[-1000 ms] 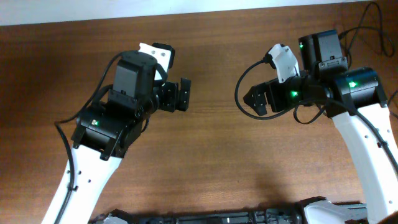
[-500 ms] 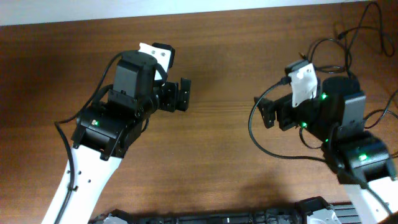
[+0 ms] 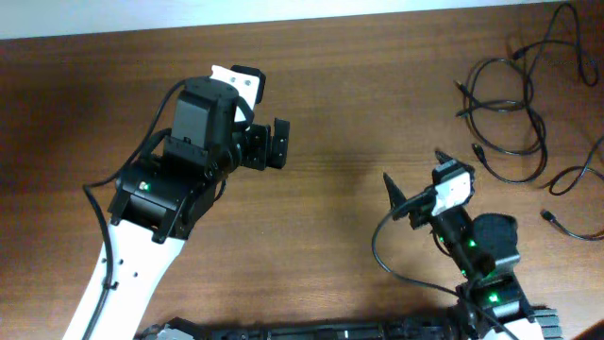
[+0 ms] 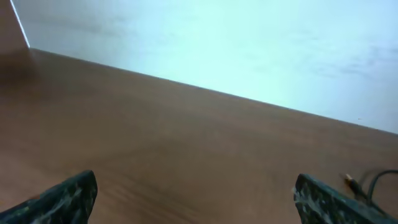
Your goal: Untangle cables
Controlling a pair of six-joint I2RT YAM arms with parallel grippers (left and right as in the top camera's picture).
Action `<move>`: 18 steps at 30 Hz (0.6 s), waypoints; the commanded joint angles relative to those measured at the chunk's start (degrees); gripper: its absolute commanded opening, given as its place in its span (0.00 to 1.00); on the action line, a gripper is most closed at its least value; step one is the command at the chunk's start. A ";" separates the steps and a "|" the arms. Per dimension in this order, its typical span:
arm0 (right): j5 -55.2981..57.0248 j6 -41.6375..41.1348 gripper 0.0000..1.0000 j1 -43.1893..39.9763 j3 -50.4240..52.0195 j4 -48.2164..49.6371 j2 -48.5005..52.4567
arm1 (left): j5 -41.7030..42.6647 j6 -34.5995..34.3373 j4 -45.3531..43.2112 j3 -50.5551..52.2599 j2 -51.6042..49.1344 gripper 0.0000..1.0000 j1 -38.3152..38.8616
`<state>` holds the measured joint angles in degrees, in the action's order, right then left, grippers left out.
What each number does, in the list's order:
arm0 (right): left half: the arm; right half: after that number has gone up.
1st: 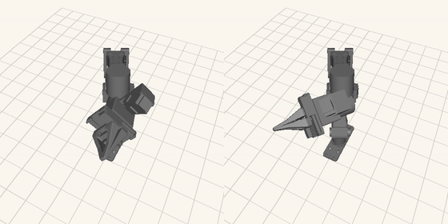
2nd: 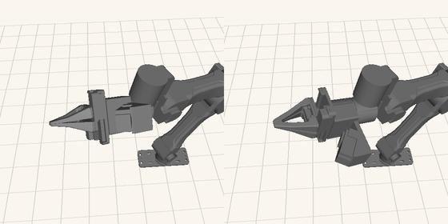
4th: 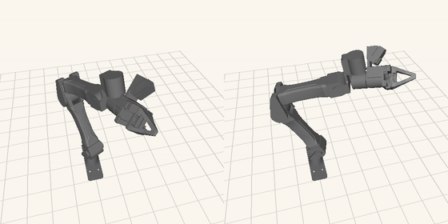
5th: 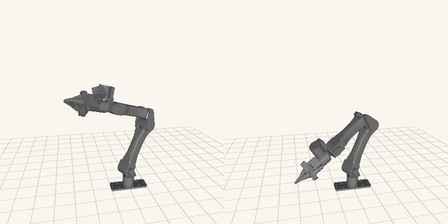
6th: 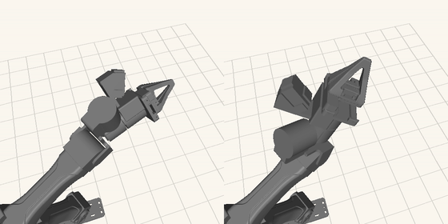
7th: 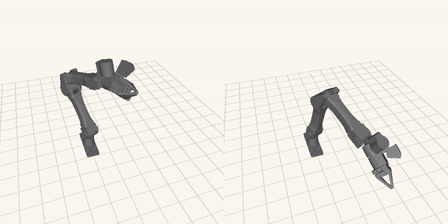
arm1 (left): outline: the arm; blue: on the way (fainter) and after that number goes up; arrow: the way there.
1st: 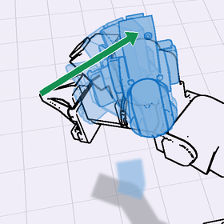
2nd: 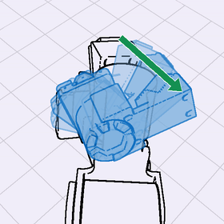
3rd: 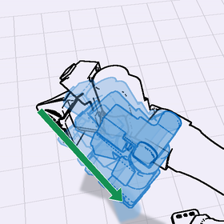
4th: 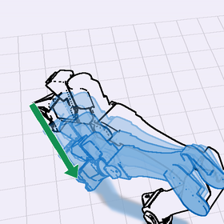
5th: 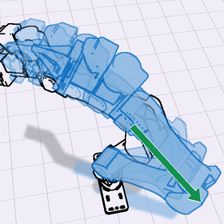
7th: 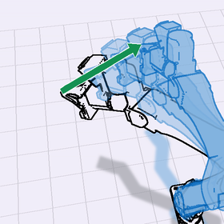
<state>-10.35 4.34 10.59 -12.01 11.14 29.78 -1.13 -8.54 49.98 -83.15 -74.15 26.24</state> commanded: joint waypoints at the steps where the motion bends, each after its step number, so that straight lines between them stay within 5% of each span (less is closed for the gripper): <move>1: 0.55 -0.15 1.00 0.22 5.16 3.17 -4.35 | -0.61 0.94 -0.11 -0.59 0.13 0.99 0.02; 8: 0.76 -0.13 1.00 0.22 11.52 3.32 -15.96 | -0.61 0.94 -0.11 -0.59 0.13 0.99 0.02; 18: 6.69 -0.13 1.00 -0.61 11.69 -13.14 -29.59 | -0.61 0.94 -0.11 -0.59 0.13 0.99 0.02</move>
<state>-5.56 4.45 10.48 -0.60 0.91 1.21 -1.13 -8.54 50.02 -83.15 -74.15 26.24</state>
